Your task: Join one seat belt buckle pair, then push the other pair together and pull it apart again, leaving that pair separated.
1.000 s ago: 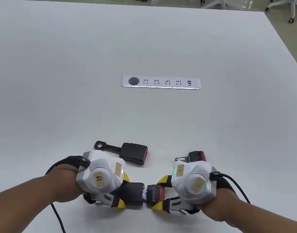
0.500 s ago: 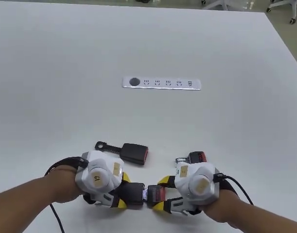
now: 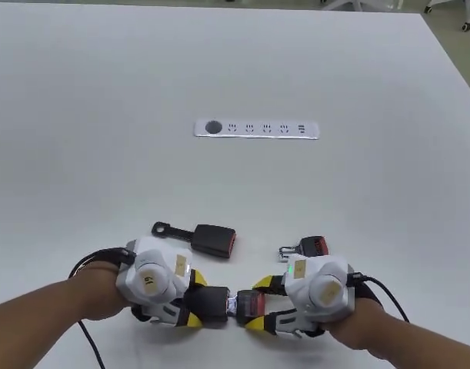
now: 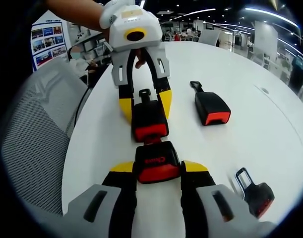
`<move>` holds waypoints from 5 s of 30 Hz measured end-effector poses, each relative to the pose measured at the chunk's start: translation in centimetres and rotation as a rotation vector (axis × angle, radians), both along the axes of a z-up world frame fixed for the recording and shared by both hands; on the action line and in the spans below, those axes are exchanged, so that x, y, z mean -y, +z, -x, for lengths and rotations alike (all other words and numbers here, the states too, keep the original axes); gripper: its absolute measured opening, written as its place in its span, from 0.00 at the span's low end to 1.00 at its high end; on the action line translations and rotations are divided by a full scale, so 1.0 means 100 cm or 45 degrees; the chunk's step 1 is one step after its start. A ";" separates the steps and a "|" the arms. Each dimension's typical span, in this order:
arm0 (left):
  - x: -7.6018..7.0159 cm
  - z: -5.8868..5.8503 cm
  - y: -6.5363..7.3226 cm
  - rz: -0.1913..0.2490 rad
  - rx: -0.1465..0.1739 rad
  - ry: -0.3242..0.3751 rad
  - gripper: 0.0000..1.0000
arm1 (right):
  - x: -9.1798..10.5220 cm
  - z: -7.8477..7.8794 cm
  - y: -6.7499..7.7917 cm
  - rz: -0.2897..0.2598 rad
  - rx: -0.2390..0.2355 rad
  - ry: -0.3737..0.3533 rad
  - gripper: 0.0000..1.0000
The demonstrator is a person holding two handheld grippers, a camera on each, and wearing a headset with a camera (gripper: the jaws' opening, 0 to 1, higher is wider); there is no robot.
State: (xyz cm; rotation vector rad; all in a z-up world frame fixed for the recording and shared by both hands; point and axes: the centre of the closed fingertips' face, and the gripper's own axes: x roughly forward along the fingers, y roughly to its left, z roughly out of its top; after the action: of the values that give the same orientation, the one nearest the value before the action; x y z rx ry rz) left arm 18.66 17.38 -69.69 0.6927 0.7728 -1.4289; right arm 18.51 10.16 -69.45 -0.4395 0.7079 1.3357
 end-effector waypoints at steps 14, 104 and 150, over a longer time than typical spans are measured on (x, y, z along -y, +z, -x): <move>0.000 -0.001 0.001 0.013 -0.010 0.015 0.34 | 0.007 0.003 0.001 -0.012 0.007 0.002 0.32; -0.009 -0.056 0.068 0.092 0.142 0.269 0.83 | 0.074 -0.045 0.053 -0.134 0.101 -0.246 0.78; 0.009 -0.116 0.016 -0.002 0.097 -0.031 0.66 | 0.105 -0.107 0.015 -0.042 -0.032 -0.081 0.69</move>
State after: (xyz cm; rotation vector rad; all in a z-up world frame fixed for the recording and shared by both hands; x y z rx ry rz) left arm 30.29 16.50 -68.08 0.7556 0.7083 -1.4159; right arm 29.17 -0.38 -67.99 -0.3712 0.7141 1.2932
